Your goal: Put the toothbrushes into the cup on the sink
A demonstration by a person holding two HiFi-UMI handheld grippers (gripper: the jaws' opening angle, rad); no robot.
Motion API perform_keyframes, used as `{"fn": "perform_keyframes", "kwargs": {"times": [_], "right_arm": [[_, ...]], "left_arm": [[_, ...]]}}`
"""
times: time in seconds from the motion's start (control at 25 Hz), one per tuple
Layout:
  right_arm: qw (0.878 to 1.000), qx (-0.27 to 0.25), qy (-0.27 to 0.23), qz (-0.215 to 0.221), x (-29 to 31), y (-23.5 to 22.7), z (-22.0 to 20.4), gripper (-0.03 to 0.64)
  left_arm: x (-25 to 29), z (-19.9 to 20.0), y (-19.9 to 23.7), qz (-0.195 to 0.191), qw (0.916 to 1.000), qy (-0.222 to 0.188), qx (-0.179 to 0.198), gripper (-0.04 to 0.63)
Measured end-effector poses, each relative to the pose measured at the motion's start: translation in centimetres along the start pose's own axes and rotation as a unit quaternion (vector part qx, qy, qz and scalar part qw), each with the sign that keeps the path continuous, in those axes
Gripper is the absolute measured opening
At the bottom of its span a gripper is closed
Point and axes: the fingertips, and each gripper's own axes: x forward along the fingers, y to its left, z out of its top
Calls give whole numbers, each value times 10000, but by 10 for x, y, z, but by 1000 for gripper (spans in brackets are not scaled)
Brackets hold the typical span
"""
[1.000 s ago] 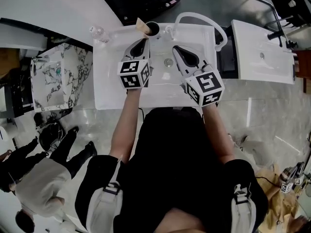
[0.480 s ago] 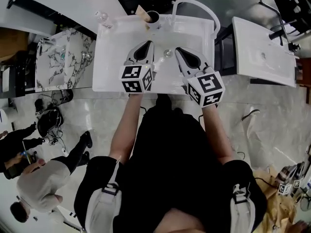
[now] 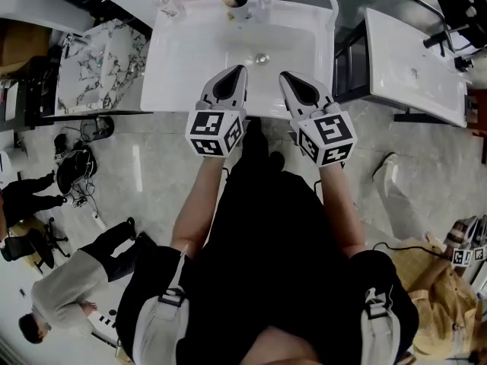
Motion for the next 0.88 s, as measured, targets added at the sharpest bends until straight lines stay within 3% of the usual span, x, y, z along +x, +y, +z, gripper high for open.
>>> {"fn": "perform_keyframes", "kwargs": {"times": [0.4, 0.72, 0.88], "right_arm": [[9996, -92, -92, 263, -36, 31, -17, 31], [9976, -391, -420, 399, -57, 53, -4, 29], [9975, -301, -491, 403, -65, 56, -5, 29]], "left_arm": [[-63, -5, -50, -131, 9996, -235, -46, 14], [-90, 4, -55, 25, 9988, -483, -116, 14], [-96, 3, -59, 46, 9986, -526, -93, 14]]}}
